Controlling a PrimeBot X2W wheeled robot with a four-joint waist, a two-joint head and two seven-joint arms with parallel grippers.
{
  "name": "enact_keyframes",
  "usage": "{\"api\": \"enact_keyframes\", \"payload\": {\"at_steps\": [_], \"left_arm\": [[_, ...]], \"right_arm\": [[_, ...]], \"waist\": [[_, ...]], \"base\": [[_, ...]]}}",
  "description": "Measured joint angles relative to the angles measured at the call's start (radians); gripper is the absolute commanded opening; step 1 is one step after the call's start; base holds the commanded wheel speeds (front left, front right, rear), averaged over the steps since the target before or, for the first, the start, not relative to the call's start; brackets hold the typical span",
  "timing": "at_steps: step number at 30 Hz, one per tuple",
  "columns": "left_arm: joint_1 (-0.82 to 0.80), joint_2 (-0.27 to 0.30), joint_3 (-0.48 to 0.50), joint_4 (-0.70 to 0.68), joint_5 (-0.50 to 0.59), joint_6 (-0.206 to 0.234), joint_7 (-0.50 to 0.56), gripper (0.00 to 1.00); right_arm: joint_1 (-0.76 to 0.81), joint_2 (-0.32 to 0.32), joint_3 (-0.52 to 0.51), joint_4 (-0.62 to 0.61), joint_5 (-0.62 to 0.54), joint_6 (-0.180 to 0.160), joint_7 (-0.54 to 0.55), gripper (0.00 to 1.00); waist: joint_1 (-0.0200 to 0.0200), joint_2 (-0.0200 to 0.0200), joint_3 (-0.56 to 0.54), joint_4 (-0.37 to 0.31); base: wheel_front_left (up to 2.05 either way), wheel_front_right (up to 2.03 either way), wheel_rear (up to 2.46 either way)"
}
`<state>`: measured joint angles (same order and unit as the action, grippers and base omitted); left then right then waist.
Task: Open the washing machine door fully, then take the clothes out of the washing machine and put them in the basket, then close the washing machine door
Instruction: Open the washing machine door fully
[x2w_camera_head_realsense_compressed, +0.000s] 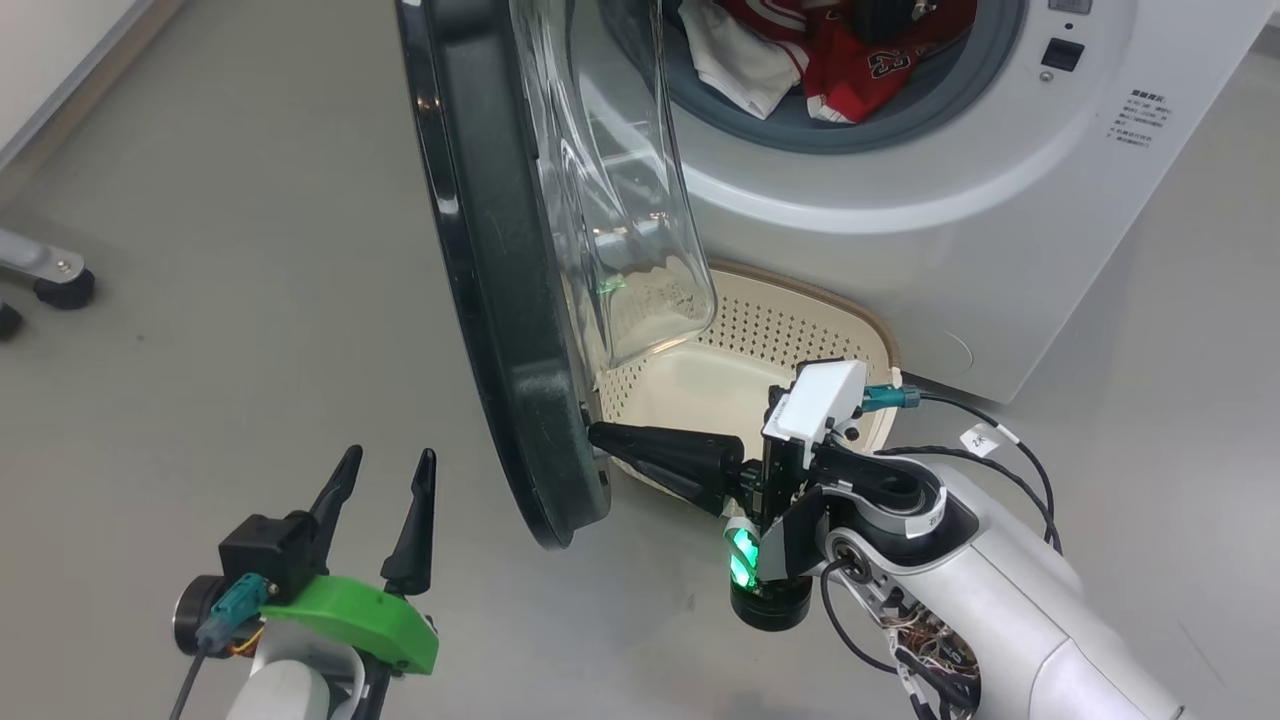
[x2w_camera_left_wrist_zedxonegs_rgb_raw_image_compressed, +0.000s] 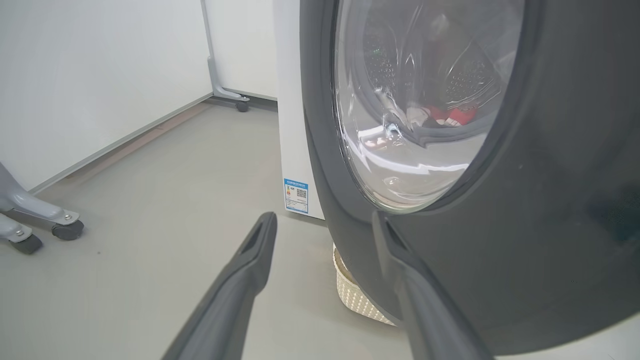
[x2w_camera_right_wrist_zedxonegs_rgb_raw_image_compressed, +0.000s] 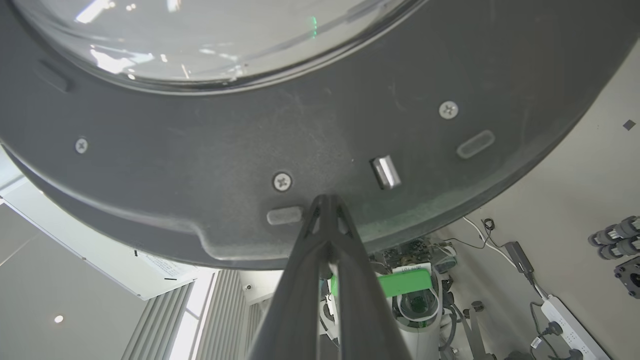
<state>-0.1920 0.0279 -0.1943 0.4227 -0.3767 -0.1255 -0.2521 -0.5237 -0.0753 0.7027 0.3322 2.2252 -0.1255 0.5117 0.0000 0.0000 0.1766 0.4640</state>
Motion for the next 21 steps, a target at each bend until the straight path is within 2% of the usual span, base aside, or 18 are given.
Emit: {"api": "enact_keyframes", "payload": {"at_steps": [4, 7, 11, 12, 18, 19, 21], "left_arm": [[0.015, 0.000, 0.018, 0.000, 0.000, 0.000, 0.000, 1.00], [0.024, 0.000, 0.030, 0.000, 0.002, 0.000, 0.000, 1.00], [0.035, 0.000, 0.041, 0.000, 0.023, 0.000, 0.000, 1.00], [0.035, 0.000, 0.041, 0.000, 0.023, 0.000, 0.000, 1.00], [0.055, 0.002, 0.071, -0.001, 0.036, 0.000, 0.000, 1.00], [0.066, 0.006, 0.082, -0.004, 0.043, 0.000, 0.000, 1.00], [0.079, 0.013, 0.094, -0.006, 0.046, 0.001, 0.000, 1.00]], "right_arm": [[-0.001, 0.006, 0.007, 0.014, 0.000, 0.006, -0.017, 0.00], [-0.001, 0.006, 0.006, 0.032, -0.015, 0.023, -0.034, 0.00], [-0.002, -0.007, 0.010, 0.060, -0.106, 0.062, -0.077, 0.00], [-0.002, -0.007, 0.010, 0.060, -0.106, 0.062, -0.077, 0.00], [-0.002, -0.121, 0.042, 0.072, -0.340, 0.168, -0.217, 0.00], [-0.002, -0.157, 0.067, 0.072, -0.447, 0.199, -0.279, 0.00], [0.000, -0.193, 0.079, 0.071, -0.544, 0.227, -0.353, 0.00]], "waist": [[0.0000, 0.0000, -0.011, -0.007], [0.0000, 0.0000, -0.021, -0.019], [0.0000, 0.0000, -0.039, -0.042], [0.0000, 0.0000, -0.039, -0.042], [0.0000, 0.0000, -0.078, -0.086], [0.0000, 0.0000, -0.092, -0.102], [0.0000, 0.0000, -0.108, -0.121]], "base": [[0.00, 0.00, 0.00], [0.00, 0.00, 0.00], [0.00, 0.00, 0.00], [0.00, 0.00, 0.00], [0.00, 0.00, 0.00], [0.00, 0.00, 0.00], [0.00, 0.00, 0.00]]}}
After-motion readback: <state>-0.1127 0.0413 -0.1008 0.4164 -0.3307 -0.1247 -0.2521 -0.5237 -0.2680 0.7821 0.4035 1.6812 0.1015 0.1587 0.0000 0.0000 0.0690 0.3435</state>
